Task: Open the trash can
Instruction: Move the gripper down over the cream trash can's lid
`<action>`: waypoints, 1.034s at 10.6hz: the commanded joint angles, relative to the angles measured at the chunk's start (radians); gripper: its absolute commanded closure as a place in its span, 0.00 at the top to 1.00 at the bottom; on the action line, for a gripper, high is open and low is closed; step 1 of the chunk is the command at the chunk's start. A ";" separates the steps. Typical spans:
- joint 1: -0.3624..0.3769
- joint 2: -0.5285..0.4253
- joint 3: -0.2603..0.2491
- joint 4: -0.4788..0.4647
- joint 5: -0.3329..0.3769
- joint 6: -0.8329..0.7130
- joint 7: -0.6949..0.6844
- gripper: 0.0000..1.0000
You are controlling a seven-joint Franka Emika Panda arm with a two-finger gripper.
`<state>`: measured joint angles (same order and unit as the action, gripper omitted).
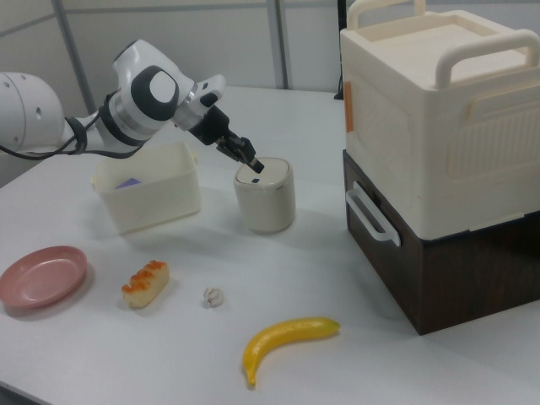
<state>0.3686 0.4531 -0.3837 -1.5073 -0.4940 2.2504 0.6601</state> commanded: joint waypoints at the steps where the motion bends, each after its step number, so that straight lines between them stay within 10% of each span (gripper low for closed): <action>1: 0.007 0.038 -0.007 0.013 -0.034 0.034 0.027 0.00; 11: 0.007 0.065 -0.007 0.009 -0.058 0.110 0.030 0.00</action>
<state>0.3685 0.5011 -0.3837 -1.5059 -0.5216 2.3387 0.6605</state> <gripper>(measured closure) 0.991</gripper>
